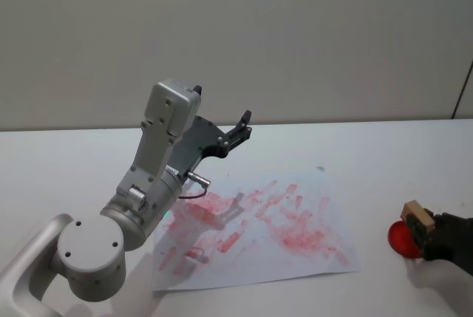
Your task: Use the one hand to pick up the stamp and affix it onto the A4 paper.
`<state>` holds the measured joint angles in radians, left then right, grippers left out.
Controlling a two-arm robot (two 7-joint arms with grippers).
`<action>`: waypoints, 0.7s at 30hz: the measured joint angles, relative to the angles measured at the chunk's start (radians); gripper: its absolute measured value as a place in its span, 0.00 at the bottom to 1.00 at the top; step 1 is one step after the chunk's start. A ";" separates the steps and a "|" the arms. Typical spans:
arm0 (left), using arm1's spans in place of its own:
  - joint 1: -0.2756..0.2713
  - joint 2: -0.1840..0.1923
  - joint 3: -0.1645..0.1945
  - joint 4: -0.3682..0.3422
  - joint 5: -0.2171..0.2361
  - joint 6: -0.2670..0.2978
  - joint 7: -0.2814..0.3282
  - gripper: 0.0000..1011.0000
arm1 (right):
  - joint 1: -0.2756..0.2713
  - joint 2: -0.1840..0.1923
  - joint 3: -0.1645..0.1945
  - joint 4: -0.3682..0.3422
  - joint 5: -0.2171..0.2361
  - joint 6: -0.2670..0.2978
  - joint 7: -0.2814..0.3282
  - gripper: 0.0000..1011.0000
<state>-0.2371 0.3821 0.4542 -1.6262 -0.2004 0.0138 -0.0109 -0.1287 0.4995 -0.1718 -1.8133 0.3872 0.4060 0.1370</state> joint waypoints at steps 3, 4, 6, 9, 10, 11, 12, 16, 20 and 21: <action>0.000 0.000 0.000 0.000 0.000 0.000 0.000 0.99 | 0.008 -0.004 -0.005 0.009 -0.008 0.011 0.010 0.21; 0.000 0.000 0.000 0.000 0.000 0.000 0.000 0.99 | 0.009 -0.005 -0.005 0.011 -0.010 0.014 0.012 0.21; 0.000 0.000 0.000 0.000 0.000 0.000 0.000 0.99 | 0.013 -0.006 -0.007 0.014 -0.013 0.018 0.015 0.21; 0.000 0.000 0.000 0.000 0.000 0.000 0.000 0.99 | 0.018 -0.009 -0.010 0.021 -0.018 0.025 0.022 0.27; 0.000 0.000 0.000 0.000 0.000 0.000 0.000 0.99 | 0.019 -0.010 -0.010 0.022 -0.019 0.026 0.023 0.30; 0.000 0.000 0.000 0.000 0.000 0.000 0.000 0.99 | 0.020 -0.010 -0.011 0.023 -0.020 0.027 0.024 0.34; 0.000 0.000 0.000 0.000 0.000 0.000 0.000 0.99 | 0.021 -0.011 -0.012 0.024 -0.021 0.029 0.025 0.36; 0.000 0.000 0.000 0.000 0.000 0.000 0.000 0.99 | 0.025 -0.013 -0.014 0.029 -0.025 0.034 0.029 0.50; 0.000 0.000 0.000 0.000 0.000 0.000 0.000 0.99 | 0.027 -0.014 -0.015 0.032 -0.028 0.038 0.032 0.62; 0.000 0.000 0.000 0.000 0.000 0.000 0.000 0.99 | 0.028 -0.015 -0.015 0.032 -0.028 0.038 0.033 0.66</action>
<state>-0.2372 0.3821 0.4542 -1.6262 -0.2004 0.0139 -0.0109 -0.1011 0.4849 -0.1870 -1.7812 0.3591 0.4443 0.1696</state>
